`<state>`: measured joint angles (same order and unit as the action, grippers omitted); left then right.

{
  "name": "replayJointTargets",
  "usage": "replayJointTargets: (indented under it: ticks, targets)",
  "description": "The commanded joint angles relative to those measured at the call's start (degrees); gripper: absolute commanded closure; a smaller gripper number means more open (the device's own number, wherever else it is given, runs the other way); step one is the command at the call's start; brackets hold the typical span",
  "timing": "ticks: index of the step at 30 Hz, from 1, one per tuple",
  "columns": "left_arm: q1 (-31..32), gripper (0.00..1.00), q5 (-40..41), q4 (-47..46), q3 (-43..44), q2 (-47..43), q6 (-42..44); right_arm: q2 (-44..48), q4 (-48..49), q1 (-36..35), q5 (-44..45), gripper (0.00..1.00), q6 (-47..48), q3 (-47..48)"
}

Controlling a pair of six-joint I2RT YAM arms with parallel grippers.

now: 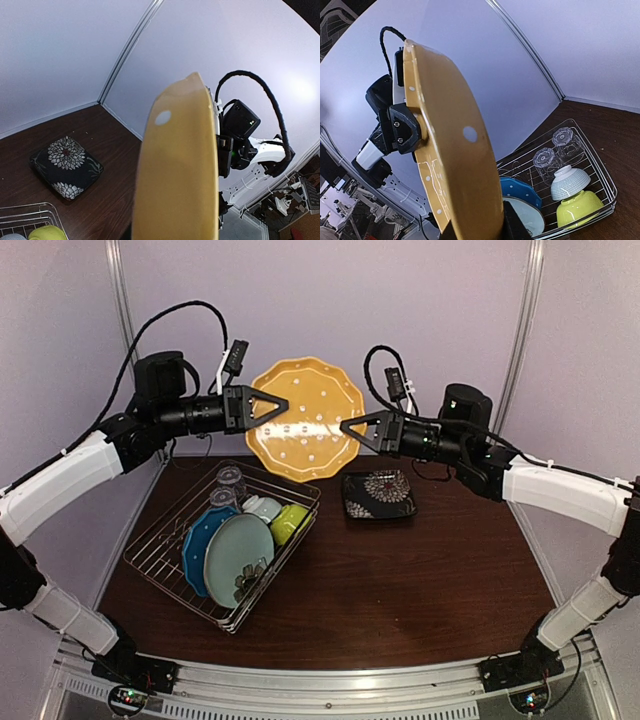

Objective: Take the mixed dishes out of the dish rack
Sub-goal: Pass from the left arm to the right

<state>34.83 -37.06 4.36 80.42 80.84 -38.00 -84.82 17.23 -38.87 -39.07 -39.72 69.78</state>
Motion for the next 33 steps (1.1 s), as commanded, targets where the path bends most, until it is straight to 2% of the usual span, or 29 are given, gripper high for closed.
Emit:
replayJointTargets:
  ticks: [1, 9, 12, 17, 21, 26, 28, 30, 31, 33]
  targets:
    - [0.24, 1.00, -0.89, -10.23, 0.20, -1.08, -0.73, -0.60, 4.57, -0.44, -2.13, 0.83, -2.59, -0.85]
    - [0.24, 1.00, 1.10, -6.85, 0.61, -0.75, 0.95, -0.57, 5.66, -0.34, -2.80, 0.95, -4.03, -0.70]
    - [0.24, 0.92, 1.70, -5.86, 0.66, -0.56, 1.10, -0.74, 6.80, -0.26, -3.11, 1.00, -5.32, -0.86]
    - [0.15, 0.75, 3.53, -2.45, 1.37, -0.25, 1.68, -0.29, 7.43, 0.11, -2.79, 1.00, -7.25, -0.71]
    - [0.06, 0.67, 4.08, -1.33, 1.57, 0.08, 1.94, -0.06, 8.62, 1.00, -2.64, 1.00, -9.47, -0.76]
    - [0.06, 0.43, 4.90, -0.06, 1.67, 0.39, 2.46, -0.12, 9.22, 1.67, -3.02, 1.00, -11.37, -0.35]
    - [0.02, 0.29, 6.04, 0.81, 1.87, 0.34, 2.64, -0.02, 8.86, 2.07, -2.74, 1.00, -11.74, -0.34]
    - [-0.15, 0.07, 7.29, 2.01, 2.09, 0.21, 2.83, 0.29, 8.43, 2.73, -2.39, 1.00, -12.25, -0.64]
    - [-0.31, 0.03, 7.79, 2.42, 2.11, 0.08, 2.92, 0.33, 8.28, 3.15, -2.21, 1.00, -12.54, -0.81]
    - [-1.05, 0.03, 8.75, 3.41, 2.19, -0.36, 2.86, 0.69, 7.61, 4.37, -2.00, 1.00, -13.09, -1.23]
